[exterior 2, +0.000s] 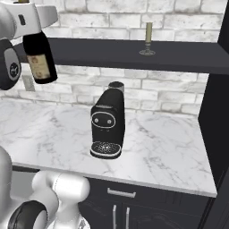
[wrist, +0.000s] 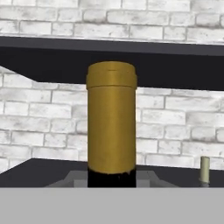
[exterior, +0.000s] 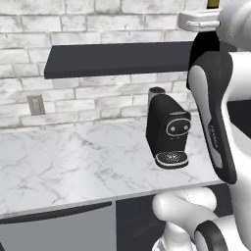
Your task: Get the candle and the wine from the cabinet and move them to the dining counter.
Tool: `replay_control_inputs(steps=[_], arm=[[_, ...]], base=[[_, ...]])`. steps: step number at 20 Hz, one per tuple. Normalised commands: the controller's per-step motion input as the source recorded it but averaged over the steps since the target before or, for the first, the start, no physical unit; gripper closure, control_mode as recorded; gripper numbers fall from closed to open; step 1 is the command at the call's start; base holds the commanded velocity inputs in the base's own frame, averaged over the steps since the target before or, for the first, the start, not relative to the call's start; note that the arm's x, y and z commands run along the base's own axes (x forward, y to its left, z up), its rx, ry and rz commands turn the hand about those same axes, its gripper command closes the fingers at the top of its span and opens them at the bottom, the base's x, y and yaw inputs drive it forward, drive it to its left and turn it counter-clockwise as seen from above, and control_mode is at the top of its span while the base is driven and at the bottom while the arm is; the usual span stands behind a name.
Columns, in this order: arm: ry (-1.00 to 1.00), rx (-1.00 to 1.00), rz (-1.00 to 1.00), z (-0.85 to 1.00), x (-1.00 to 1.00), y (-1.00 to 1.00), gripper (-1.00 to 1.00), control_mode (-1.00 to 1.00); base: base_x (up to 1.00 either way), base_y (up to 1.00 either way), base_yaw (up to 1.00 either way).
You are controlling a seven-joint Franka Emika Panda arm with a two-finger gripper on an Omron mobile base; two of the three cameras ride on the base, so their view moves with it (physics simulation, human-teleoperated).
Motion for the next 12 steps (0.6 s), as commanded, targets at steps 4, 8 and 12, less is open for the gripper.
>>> replay_control_inputs(steps=[4, 8, 12], arm=[[0.0, 0.0, -0.02, 0.0, -0.63, -0.15, 1.0, -1.0], [0.0, 0.0, 0.0, -0.06, -0.49, -0.08, 1.0, -1.0], [0.0, 0.0, 0.0, -0.01, -0.29, -0.06, 1.0, -1.0]], base=[[0.0, 0.0, 0.0], [0.0, 0.0, 0.0], [0.0, 0.0, 0.0]])
